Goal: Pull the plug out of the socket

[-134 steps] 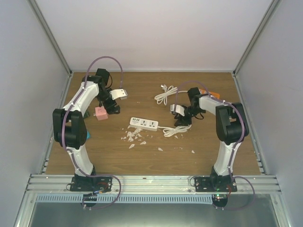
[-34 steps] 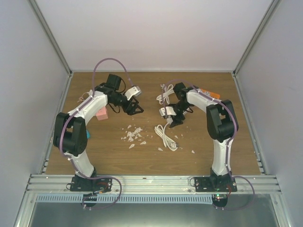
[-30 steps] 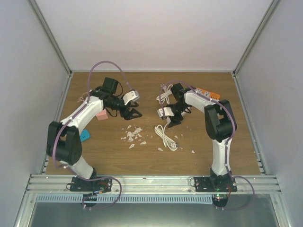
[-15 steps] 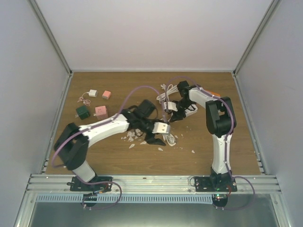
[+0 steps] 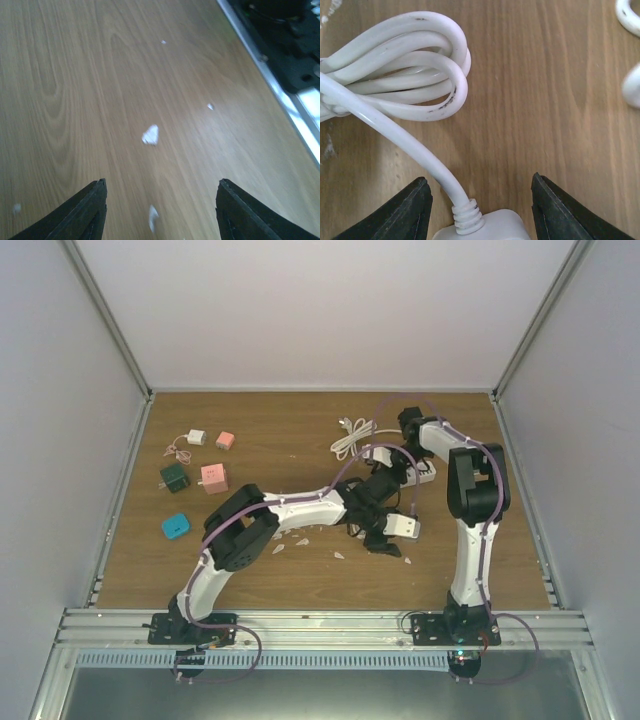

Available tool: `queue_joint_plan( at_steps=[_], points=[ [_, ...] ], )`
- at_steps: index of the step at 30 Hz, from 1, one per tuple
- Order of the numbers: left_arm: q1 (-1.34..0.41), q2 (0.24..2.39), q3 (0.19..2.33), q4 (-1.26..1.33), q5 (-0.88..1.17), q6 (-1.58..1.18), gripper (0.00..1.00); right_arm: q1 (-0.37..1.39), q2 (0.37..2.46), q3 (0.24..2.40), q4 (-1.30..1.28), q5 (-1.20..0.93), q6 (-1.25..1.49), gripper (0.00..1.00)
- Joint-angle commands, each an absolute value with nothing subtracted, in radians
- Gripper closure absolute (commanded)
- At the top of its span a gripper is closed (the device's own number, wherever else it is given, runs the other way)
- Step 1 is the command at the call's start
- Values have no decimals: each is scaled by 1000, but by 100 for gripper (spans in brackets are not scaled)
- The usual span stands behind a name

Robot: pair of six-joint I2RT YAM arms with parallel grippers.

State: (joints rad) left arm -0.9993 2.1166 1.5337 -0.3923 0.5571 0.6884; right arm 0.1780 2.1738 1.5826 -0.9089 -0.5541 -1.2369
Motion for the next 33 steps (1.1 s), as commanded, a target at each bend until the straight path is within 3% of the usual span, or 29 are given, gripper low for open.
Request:
queue_joint_plan(
  at_steps=[1, 9, 21, 27, 29, 33],
  points=[
    [-991, 2167, 1570, -437, 456, 667, 42, 115, 2216, 1556, -918, -514, -1216, 61],
    [-817, 2038, 1392, -428, 432, 654, 42, 52, 2168, 1478, -889, -501, -1291, 61],
    [-641, 2028, 1405, -425, 428, 610, 42, -51, 2143, 1436, -875, -442, -1297, 59],
    [-586, 1978, 1404, -444, 529, 601, 41, -91, 2126, 1467, -871, -455, -1232, 57],
    [-565, 1951, 1404, -450, 569, 593, 39, -91, 2111, 1472, -866, -464, -1200, 52],
    [-514, 1888, 1415, -461, 633, 559, 33, -97, 2067, 1499, -860, -498, -1120, 30]
  ],
)
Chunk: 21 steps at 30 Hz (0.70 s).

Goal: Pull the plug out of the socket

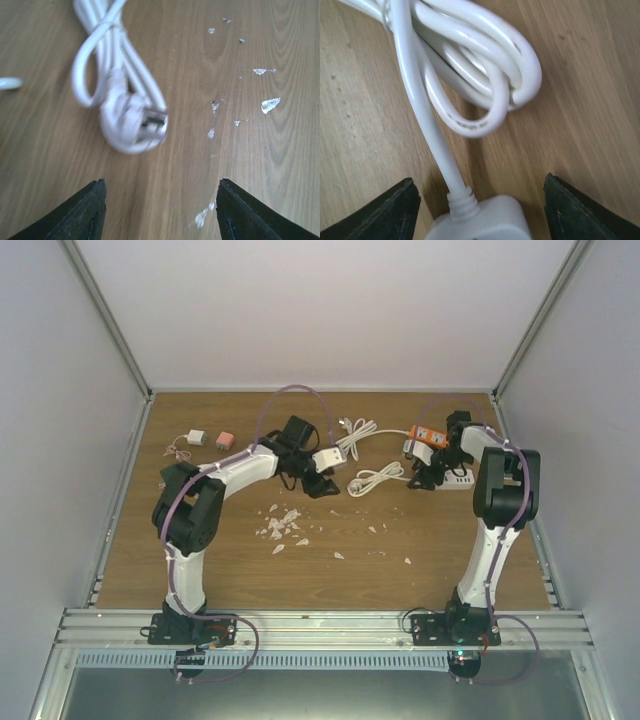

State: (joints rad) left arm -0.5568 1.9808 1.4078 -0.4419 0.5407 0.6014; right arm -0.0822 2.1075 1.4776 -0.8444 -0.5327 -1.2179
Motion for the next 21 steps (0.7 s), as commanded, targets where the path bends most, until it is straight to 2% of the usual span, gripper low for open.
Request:
queue_joint_plan(
  at_steps=[1, 8, 14, 18, 21],
  points=[
    [-493, 1873, 1419, -466, 647, 553, 29, -99, 2053, 1508, -865, -509, -1107, 27],
    [-379, 1751, 1452, -506, 711, 505, 1, -101, 1928, 1587, -916, -601, -1051, 16],
    [-230, 1670, 1539, -590, 767, 437, 1, -101, 1807, 1659, -944, -661, -969, 9],
    [-117, 1654, 1647, -715, 754, 424, 1, -101, 1695, 1665, -918, -691, -876, 1],
    [-14, 1644, 1689, -798, 751, 422, 1, -101, 1604, 1636, -863, -702, -779, 0]
  ],
)
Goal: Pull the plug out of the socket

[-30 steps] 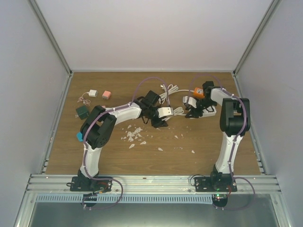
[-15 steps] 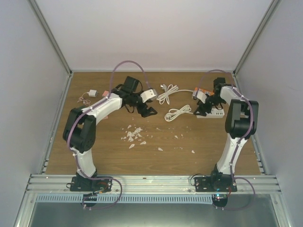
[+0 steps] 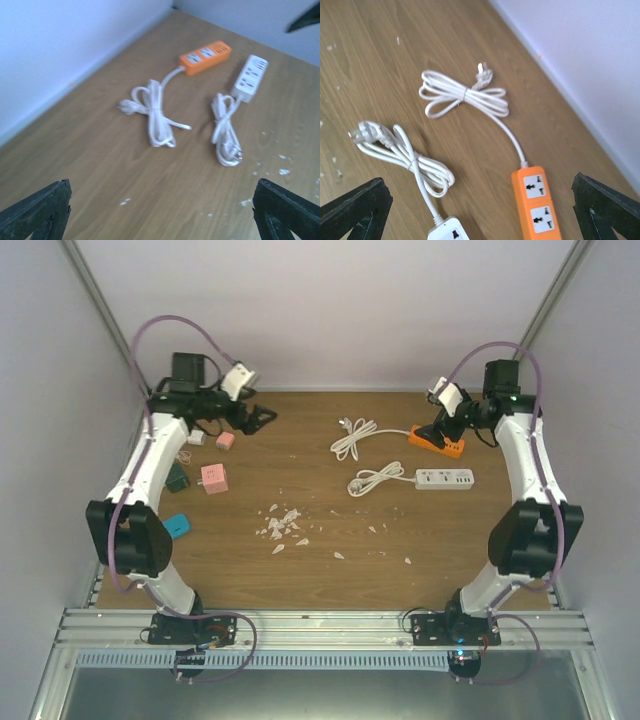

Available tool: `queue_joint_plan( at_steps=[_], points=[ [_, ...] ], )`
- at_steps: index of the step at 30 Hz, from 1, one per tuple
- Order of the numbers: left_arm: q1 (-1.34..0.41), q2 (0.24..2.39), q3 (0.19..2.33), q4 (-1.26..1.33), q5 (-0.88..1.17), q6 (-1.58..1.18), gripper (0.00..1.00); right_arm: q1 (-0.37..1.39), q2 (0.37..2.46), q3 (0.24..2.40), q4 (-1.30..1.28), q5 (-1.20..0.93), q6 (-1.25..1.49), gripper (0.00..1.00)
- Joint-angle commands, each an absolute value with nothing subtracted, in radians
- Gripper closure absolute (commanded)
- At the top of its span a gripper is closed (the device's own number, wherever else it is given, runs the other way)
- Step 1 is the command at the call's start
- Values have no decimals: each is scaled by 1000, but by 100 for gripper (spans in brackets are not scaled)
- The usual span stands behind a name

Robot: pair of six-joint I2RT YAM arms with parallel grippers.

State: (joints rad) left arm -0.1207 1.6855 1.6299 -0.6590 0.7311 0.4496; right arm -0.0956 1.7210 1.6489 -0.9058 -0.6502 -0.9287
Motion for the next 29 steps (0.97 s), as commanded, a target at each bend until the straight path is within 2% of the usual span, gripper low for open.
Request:
queue_joint_plan(
  at_steps=[1, 7, 13, 18, 29],
  points=[
    [25, 1634, 1689, -818, 753, 423, 1, -101, 1569, 1615, -835, -703, -741, 0],
    [248, 1548, 1599, -859, 728, 413, 1, -101, 1326, 1382, -614, -704, -478, 0],
    [377, 1429, 1400, -815, 678, 425, 1, -100, 1113, 1154, -439, -668, -276, 0],
    [408, 1331, 1252, -768, 667, 450, 1, -101, 1031, 1060, -404, -648, -193, 0],
    [408, 1264, 1146, -729, 685, 399, 1, -105, 980, 948, -375, -648, -149, 0]
  ],
)
